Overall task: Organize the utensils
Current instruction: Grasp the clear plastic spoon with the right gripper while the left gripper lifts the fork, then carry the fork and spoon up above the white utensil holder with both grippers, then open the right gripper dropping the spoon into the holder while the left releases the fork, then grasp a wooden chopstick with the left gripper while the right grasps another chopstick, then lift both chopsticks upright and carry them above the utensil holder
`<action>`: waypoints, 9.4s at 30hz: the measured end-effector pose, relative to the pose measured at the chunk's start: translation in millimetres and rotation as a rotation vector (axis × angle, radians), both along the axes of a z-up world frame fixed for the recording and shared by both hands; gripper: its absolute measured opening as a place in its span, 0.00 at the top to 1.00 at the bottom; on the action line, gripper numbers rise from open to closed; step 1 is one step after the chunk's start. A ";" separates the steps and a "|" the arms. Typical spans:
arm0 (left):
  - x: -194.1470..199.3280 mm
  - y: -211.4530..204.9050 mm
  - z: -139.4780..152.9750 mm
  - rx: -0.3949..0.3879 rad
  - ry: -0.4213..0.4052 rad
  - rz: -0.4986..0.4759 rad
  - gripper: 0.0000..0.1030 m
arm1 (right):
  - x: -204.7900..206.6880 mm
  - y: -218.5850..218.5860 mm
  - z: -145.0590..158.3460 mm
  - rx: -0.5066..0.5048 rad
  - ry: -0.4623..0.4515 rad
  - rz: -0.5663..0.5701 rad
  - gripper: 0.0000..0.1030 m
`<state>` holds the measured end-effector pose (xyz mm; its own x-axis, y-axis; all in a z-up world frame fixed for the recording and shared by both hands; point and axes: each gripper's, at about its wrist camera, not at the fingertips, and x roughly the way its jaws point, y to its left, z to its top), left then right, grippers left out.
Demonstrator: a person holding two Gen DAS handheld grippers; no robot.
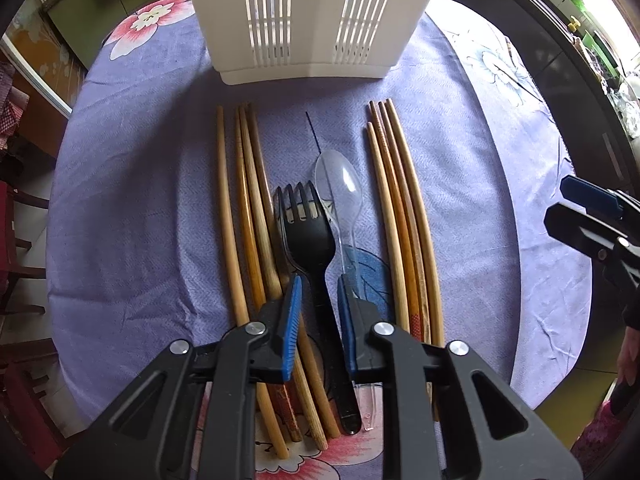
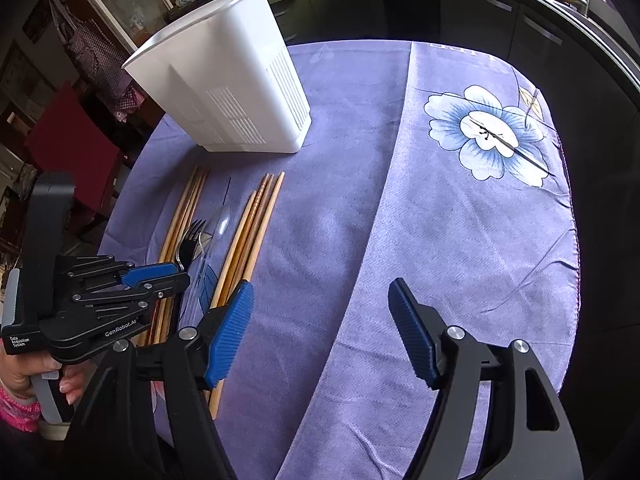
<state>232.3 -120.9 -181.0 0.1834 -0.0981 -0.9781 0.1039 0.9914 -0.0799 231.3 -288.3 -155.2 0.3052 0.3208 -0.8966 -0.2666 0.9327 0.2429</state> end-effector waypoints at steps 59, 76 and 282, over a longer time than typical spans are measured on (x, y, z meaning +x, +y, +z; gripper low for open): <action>-30.1 93.7 77.2 -0.060 -0.324 0.061 0.92 | 1.5 186.8 -42.5 -0.231 0.051 0.120 0.91; 15.3 57.7 205.0 -0.155 -0.656 0.029 0.92 | -19.6 92.5 130.3 0.228 -0.414 -0.006 0.91; -55.4 91.0 166.9 0.009 -0.581 -0.051 0.94 | -108.5 32.5 142.3 0.063 -0.498 0.009 0.94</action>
<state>177.0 -29.9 -14.1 0.6854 -0.1132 -0.7193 0.1760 0.9843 0.0129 122.9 -255.8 -12.9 0.6883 0.3743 -0.6214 -0.3725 0.9174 0.1400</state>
